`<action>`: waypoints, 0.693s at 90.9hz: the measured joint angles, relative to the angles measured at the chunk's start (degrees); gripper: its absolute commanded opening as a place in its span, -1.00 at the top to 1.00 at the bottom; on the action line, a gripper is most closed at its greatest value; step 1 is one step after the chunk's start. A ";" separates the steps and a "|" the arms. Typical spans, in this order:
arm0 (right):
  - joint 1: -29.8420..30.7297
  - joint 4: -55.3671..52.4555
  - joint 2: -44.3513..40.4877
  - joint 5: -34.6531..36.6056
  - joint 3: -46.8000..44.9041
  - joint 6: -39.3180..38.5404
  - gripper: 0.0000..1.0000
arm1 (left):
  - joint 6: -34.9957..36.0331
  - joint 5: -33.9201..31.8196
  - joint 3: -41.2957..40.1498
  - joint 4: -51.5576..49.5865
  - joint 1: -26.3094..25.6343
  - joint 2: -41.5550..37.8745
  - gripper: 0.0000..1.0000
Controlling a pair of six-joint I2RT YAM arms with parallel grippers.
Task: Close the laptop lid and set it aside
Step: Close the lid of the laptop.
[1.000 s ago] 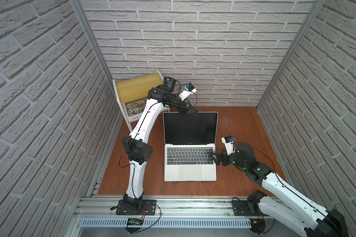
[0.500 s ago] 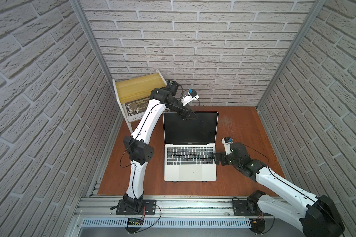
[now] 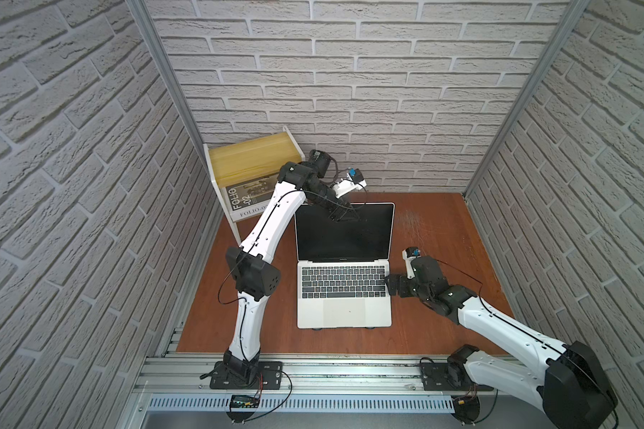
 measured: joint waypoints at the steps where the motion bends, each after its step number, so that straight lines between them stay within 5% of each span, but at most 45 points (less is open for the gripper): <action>1: 0.02 0.00 0.09 0.07 0.07 0.15 -0.94 | 0.15 -0.17 -0.24 0.13 -0.09 -0.11 -0.11; 63: 1.07 -0.63 1.46 2.93 1.14 3.61 -0.92 | 4.28 -9.31 -20.70 9.70 -6.60 -16.35 -0.09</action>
